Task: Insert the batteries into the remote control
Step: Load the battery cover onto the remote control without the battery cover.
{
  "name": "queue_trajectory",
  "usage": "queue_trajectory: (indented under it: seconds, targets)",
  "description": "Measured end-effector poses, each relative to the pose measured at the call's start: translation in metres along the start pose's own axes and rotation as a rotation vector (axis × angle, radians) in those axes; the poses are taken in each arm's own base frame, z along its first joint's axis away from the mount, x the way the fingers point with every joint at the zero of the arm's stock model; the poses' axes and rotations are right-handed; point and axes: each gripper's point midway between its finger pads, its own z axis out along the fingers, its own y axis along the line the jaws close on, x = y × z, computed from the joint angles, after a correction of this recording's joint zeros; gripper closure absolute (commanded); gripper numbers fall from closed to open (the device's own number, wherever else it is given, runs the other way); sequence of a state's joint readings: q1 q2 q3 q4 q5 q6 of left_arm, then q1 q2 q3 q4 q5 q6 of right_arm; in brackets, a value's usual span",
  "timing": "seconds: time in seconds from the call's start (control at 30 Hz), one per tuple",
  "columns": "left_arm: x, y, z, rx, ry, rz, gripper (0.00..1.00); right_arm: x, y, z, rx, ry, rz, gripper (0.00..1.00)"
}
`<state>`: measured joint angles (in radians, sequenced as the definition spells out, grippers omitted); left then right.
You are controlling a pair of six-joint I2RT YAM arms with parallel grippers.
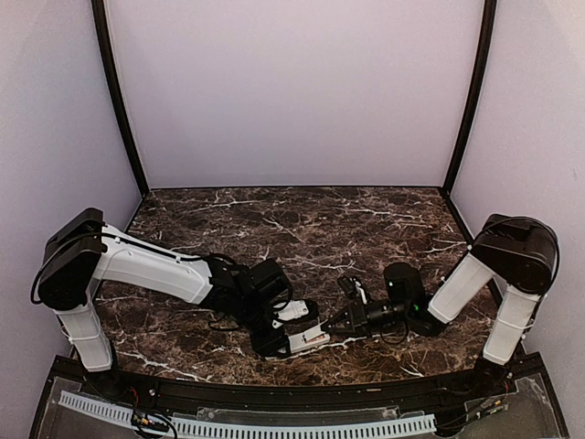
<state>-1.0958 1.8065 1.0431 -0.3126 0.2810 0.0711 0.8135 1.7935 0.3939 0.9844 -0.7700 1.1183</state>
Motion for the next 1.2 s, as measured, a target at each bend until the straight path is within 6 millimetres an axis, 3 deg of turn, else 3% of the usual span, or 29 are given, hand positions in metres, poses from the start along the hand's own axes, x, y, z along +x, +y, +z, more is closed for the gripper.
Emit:
queue_trajectory:
  seconds: [0.37,0.73,1.2]
  targets:
    - [-0.002,0.000,0.001,0.000,-0.001,0.004,0.54,-0.003,-0.007,0.007,-0.038,-0.013,0.024,1.00]
    - [-0.004,0.000,0.001,0.000,-0.002,0.010,0.53,0.002,-0.007,0.001,-0.038,-0.023,0.022,1.00]
    - [-0.007,0.001,0.001,-0.005,-0.007,0.038,0.36,0.004,-0.010,0.000,-0.011,-0.013,0.019,1.00]
